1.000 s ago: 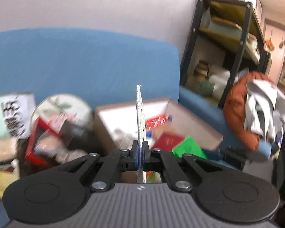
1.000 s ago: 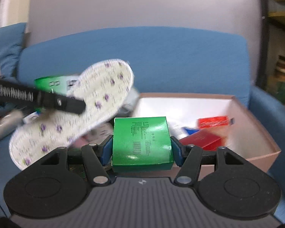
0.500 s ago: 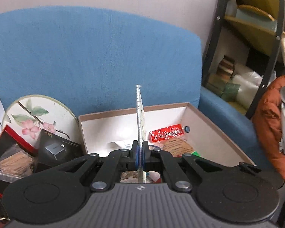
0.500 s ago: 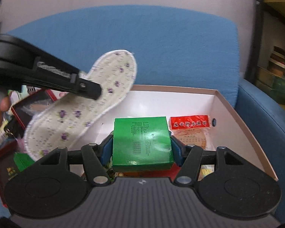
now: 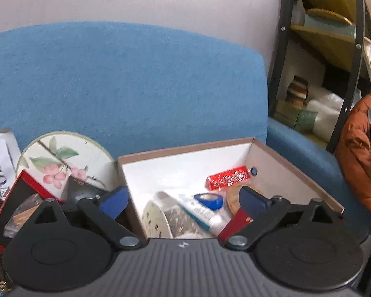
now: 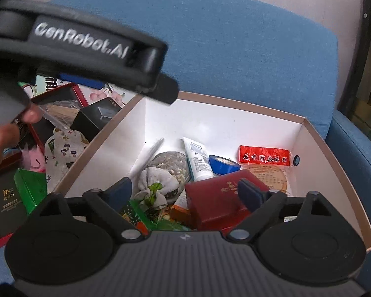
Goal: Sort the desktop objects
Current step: 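Withdraw both tools from the box back toward the pile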
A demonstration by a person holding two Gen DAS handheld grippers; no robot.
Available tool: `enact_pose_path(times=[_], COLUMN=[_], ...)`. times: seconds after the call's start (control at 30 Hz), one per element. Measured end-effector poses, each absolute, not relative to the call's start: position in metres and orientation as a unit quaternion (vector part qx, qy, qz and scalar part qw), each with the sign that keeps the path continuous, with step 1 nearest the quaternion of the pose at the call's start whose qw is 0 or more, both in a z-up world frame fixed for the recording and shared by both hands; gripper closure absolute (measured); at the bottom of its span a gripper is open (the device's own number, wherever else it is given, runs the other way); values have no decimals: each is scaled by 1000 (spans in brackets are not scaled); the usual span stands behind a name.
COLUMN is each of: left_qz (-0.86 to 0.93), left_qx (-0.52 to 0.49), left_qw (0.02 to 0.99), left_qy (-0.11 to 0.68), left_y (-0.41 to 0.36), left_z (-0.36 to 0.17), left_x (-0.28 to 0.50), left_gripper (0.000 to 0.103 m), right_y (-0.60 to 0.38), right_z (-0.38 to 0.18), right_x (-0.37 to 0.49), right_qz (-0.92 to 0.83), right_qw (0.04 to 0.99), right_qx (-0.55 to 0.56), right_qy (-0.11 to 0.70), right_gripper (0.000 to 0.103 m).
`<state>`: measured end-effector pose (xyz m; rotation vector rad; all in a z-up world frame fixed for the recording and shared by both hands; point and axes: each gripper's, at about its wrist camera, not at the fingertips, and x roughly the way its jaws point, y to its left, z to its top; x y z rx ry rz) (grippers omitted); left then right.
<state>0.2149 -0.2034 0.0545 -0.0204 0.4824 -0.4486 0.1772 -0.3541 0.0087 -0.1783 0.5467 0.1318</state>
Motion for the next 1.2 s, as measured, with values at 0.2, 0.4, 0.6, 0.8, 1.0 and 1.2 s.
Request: enact_pose_path(times=[0.2, 0.4, 0.6, 0.8, 1.0, 1.2], left_qz=[-208, -211, -221, -236, -240, -198], left_qx=[19, 25, 21, -6, -27, -68], left_qw=[945, 944, 944, 942, 939, 937], left_qy=[251, 251, 245, 238, 244, 278], left_y=[-202, -198, -189, -162, -111, -56], left_z=[49, 52, 62, 69, 48, 2], left_x=[206, 196, 183, 152, 103, 65], left_gripper=[4, 4, 4, 4, 4, 4], right_y=[-357, -351, -343, -333, -314, -272], right_z=[12, 21, 34, 54, 59, 28], right_x=[172, 161, 150, 125, 87, 63], right_qz=[52, 43, 40, 51, 105, 181], right_qw=[957, 957, 959, 966, 968, 946], right_qx=[-71, -87, -92, -72, -47, -69], right_qy=[276, 273, 265, 242, 224, 259], right_gripper=[5, 5, 5, 5, 4, 4])
